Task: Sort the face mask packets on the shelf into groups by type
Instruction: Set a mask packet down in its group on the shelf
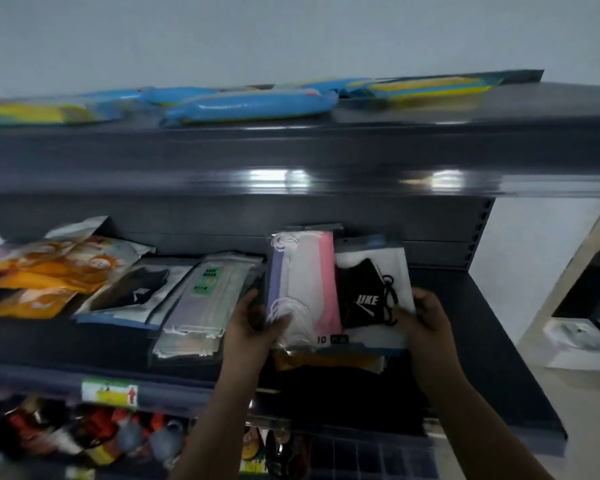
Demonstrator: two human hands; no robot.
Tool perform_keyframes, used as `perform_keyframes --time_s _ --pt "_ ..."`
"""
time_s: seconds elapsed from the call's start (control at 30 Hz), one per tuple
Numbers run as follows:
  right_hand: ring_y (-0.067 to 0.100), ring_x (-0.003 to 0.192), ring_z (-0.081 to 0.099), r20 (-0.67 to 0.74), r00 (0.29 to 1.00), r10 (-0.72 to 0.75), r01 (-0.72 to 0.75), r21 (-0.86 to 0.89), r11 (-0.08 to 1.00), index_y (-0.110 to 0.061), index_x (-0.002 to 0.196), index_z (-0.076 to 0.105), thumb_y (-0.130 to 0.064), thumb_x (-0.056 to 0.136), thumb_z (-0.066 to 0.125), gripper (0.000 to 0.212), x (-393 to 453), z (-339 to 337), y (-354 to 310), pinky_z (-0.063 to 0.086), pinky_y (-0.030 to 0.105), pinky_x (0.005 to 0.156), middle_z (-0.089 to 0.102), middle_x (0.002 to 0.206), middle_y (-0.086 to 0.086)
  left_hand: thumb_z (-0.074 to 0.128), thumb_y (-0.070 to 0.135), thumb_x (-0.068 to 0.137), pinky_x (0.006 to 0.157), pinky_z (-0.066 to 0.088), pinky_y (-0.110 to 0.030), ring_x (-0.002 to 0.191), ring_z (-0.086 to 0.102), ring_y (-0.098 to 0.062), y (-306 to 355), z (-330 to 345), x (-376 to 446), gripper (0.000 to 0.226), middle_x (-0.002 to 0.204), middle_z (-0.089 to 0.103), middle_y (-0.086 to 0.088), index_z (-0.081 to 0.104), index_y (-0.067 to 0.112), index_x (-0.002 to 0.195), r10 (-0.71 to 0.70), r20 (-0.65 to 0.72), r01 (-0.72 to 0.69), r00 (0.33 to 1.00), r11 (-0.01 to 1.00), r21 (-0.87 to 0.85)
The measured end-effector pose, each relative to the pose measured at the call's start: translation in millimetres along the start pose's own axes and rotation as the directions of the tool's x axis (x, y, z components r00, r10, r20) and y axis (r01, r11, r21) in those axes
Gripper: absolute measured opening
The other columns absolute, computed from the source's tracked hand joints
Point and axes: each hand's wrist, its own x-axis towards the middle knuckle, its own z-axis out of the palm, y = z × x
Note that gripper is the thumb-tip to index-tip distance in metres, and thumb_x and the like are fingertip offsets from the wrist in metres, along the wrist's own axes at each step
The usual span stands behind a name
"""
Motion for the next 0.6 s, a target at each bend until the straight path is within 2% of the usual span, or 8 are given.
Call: perform_keyframes --time_s 0.1,0.2,0.3,0.4,0.53,0.6 --pt "0.013 0.071 0.063 0.050 0.999 0.014 -0.016 0.053 0.998 -0.018 0.089 0.057 0.005 0.088 0.054 0.023 -5 5 -2 0.054 0.021 0.059 0.065 0.086 0.005 0.075 -0.001 0.073 0.073 0.050 -0.028 0.091 0.058 -0.021 3 -14 -21 0.055 0.100 0.061 -0.006 0.056 0.008 0.123 -0.021 -0.055 0.013 0.998 0.989 -0.148" --pt "0.023 0.083 0.063 0.134 0.991 0.024 -0.033 0.068 0.997 -0.017 0.095 0.060 0.001 0.089 0.056 0.019 -12 17 1 0.053 0.033 0.072 0.067 0.095 0.011 0.068 -0.003 0.079 0.060 0.051 -0.022 0.081 0.059 -0.020 7 -34 -48 0.040 0.099 0.062 -0.008 0.059 0.016 0.114 -0.023 -0.095 0.006 0.995 0.984 -0.176" --pt "0.022 0.085 0.063 0.197 0.978 0.066 -0.087 0.103 0.991 -0.011 0.108 0.059 -0.001 0.089 0.056 0.022 -22 33 5 0.050 0.038 0.079 0.070 0.090 -0.002 0.068 -0.001 0.080 0.071 0.049 -0.028 0.091 0.058 -0.021 2 -58 -70 0.041 0.108 0.060 -0.012 0.060 0.024 0.111 0.003 -0.195 -0.041 0.981 0.981 -0.192" --pt "0.022 0.087 0.064 0.258 0.961 0.103 -0.137 0.121 0.983 -0.020 0.102 0.060 -0.001 0.088 0.058 0.024 -34 52 12 0.049 0.037 0.083 0.071 0.092 0.000 0.072 0.003 0.078 0.077 0.053 -0.031 0.102 0.062 -0.025 -3 -80 -91 0.042 0.118 0.063 -0.009 0.060 0.025 0.113 0.033 -0.293 -0.085 0.956 0.983 -0.165" --pt "0.023 0.095 0.062 0.335 0.935 0.116 -0.158 0.100 0.982 -0.018 0.113 0.055 -0.003 0.088 0.058 0.029 -51 80 21 0.047 0.032 0.084 0.067 0.097 0.001 0.068 0.001 0.081 0.087 0.051 -0.055 0.104 0.063 -0.036 -4 -114 -114 0.042 0.115 0.063 -0.017 0.062 0.031 0.109 0.039 -0.386 -0.103 0.922 0.984 -0.146" --pt "0.025 0.098 0.061 0.367 0.921 0.127 -0.173 0.095 0.980 -0.018 0.117 0.053 -0.005 0.089 0.059 0.031 -60 95 25 0.047 0.035 0.088 0.066 0.101 0.004 0.070 0.003 0.080 0.089 0.049 -0.061 0.106 0.062 -0.037 -4 -131 -122 0.042 0.114 0.064 -0.014 0.063 0.034 0.108 0.048 -0.437 -0.106 0.898 0.988 -0.110"
